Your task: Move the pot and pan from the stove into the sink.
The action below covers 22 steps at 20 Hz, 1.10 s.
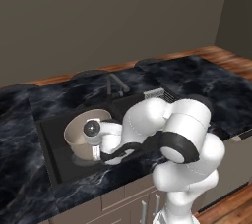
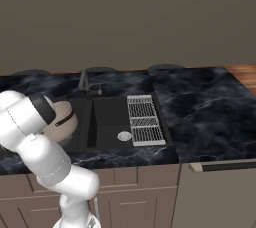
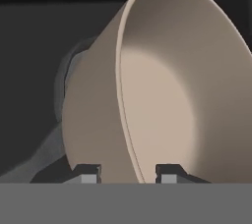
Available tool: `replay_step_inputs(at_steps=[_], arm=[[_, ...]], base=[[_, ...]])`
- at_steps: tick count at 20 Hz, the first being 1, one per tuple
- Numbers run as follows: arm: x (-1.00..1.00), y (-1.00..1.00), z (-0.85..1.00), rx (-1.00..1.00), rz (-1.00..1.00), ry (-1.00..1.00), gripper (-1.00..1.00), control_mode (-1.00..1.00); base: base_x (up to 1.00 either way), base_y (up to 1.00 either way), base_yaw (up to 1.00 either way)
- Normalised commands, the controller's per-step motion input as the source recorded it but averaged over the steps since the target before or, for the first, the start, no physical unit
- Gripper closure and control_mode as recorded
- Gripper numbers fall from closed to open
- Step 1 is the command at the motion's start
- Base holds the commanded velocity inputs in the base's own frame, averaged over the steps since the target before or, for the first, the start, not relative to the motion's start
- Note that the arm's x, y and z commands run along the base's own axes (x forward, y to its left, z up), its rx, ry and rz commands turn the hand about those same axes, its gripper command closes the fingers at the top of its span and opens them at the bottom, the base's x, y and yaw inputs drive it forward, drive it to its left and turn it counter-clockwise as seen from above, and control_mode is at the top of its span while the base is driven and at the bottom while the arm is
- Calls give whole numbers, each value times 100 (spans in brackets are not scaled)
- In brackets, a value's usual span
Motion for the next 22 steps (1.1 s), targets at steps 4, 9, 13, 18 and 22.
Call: replay_step_inputs(at_steps=[4,9,13,18,22], arm=[[0,0,0,0,0,0,100,-100],[0,0,2,0,-1,0,-100,-100],[0,6,24,0,-6,0,-100,-100],[-2,2,53,0,-11,5,-100,-100],[-14,0,62,0,-12,10,-100,-100]], base=[[0,0,0],[0,0,0],[0,0,0],[0,0,0],[0,0,0]])
